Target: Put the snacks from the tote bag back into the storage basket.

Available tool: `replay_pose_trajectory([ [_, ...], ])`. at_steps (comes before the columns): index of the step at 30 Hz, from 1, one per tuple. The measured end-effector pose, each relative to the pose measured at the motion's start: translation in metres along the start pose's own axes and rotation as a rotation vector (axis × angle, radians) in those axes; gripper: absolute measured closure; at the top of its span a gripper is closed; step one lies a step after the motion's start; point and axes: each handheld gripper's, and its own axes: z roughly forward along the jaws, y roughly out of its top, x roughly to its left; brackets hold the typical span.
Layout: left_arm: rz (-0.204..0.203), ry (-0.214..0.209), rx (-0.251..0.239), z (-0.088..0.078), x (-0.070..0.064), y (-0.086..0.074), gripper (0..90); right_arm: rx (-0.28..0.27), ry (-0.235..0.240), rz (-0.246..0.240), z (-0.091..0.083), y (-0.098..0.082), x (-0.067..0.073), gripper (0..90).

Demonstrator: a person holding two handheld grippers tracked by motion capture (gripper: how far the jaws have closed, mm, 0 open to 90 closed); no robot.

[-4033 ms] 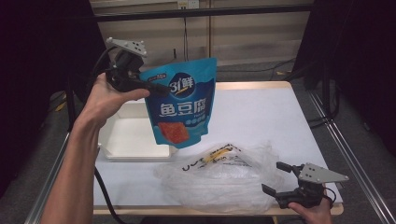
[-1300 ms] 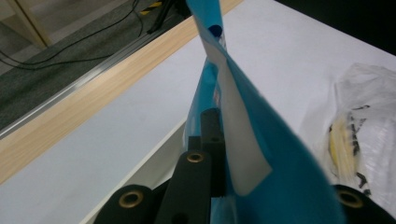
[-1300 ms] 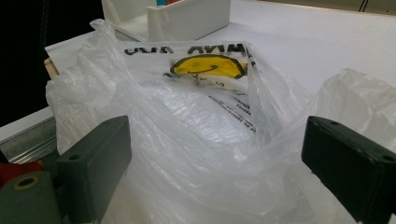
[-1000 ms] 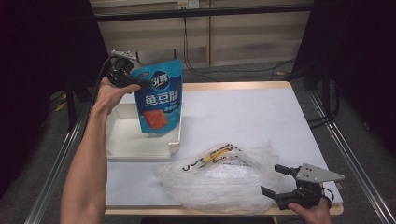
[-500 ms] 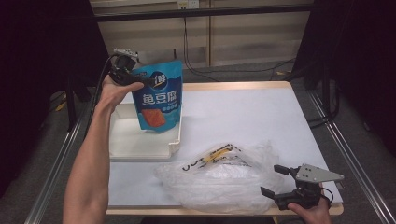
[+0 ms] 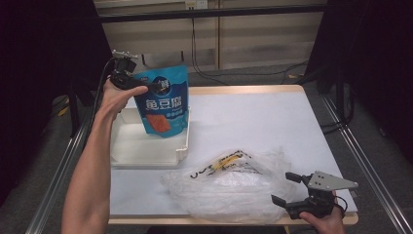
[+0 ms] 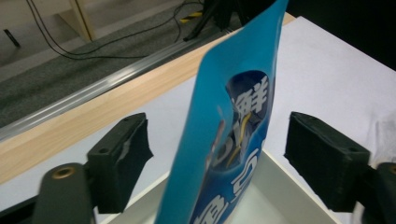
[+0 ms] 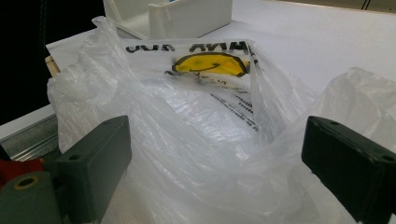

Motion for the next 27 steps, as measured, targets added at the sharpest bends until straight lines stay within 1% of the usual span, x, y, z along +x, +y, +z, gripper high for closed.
replay_pose_trajectory([
  [1,-0.004,0.004,-0.010,-0.001,0.001,-0.002,17.2,0.001,0.000,0.002,0.000,0.000,0.000,8.4],
  [2,-0.020,0.020,-0.018,-0.001,0.002,-0.004,15.8,0.003,0.001,0.001,0.000,0.000,0.000,8.4],
  [3,-0.029,0.023,-0.016,-0.002,0.001,-0.005,12.3,0.004,-0.002,-0.002,0.001,0.000,0.000,8.4],
  [5,-0.015,0.037,-0.005,-0.003,0.000,-0.006,10.7,0.008,0.000,-0.004,0.002,0.000,0.000,8.4],
  [7,-0.018,0.034,0.004,-0.004,0.000,-0.007,8.6,0.007,0.000,-0.004,0.002,0.000,0.000,8.4],
  [9,-0.033,0.035,0.002,-0.003,0.000,-0.007,7.5,0.013,-0.003,-0.002,0.002,0.000,-0.001,8.4],
  [11,-0.021,0.037,0.016,-0.004,0.000,-0.007,6.6,0.009,-0.002,-0.005,0.002,0.000,-0.002,8.4],
  [13,-0.032,0.053,0.014,-0.003,0.000,-0.007,7.0,0.004,-0.005,0.001,0.001,0.000,-0.003,8.4],
  [14,-0.022,0.060,0.020,-0.004,0.001,-0.007,7.1,0.005,-0.007,0.005,0.001,-0.001,-0.003,8.4],
  [15,-0.026,0.057,0.017,-0.004,0.001,-0.008,6.5,0.005,-0.009,0.006,0.001,-0.001,-0.003,8.4],
  [16,-0.021,0.061,0.028,-0.004,0.001,-0.008,6.2,0.003,-0.011,0.004,0.001,-0.001,-0.004,8.4],
  [17,-0.035,0.058,0.019,-0.005,0.001,-0.008,5.5,0.000,-0.011,0.006,0.001,-0.001,-0.004,8.4],
  [18,-0.038,0.056,0.009,-0.005,0.001,-0.008,5.2,-0.002,-0.013,0.005,0.001,0.000,-0.004,8.4],
  [19,-0.041,0.066,0.005,-0.005,0.000,-0.008,5.1,0.000,-0.016,0.005,0.001,0.000,-0.004,8.4],
  [20,-0.039,0.065,0.004,-0.006,-0.002,-0.008,4.5,0.004,-0.012,0.005,0.002,0.000,-0.004,8.4],
  [21,-0.026,0.073,0.006,-0.007,-0.001,-0.008,3.8,0.003,-0.010,0.001,0.002,0.000,-0.004,8.4],
  [22,-0.030,0.078,0.010,-0.008,-0.002,-0.008,3.8,0.003,-0.011,0.000,0.002,0.000,-0.004,8.4],
  [23,-0.032,0.100,-0.010,-0.011,-0.001,-0.008,4.9,0.002,-0.014,0.005,0.002,0.000,-0.005,8.4],
  [24,-0.062,0.088,-0.041,-0.014,0.002,-0.010,5.2,0.000,-0.011,0.008,0.002,0.000,-0.006,8.3],
  [25,-0.085,0.073,-0.035,-0.016,0.004,-0.010,3.7,-0.001,-0.013,0.009,0.002,0.000,-0.007,8.3],
  [26,-0.090,0.083,-0.024,-0.017,0.005,-0.011,3.9,-0.005,-0.014,0.007,0.002,0.000,-0.007,8.3],
  [27,-0.073,0.108,-0.009,-0.018,0.004,-0.012,3.8,-0.006,-0.015,0.009,0.001,0.000,-0.008,8.3],
])
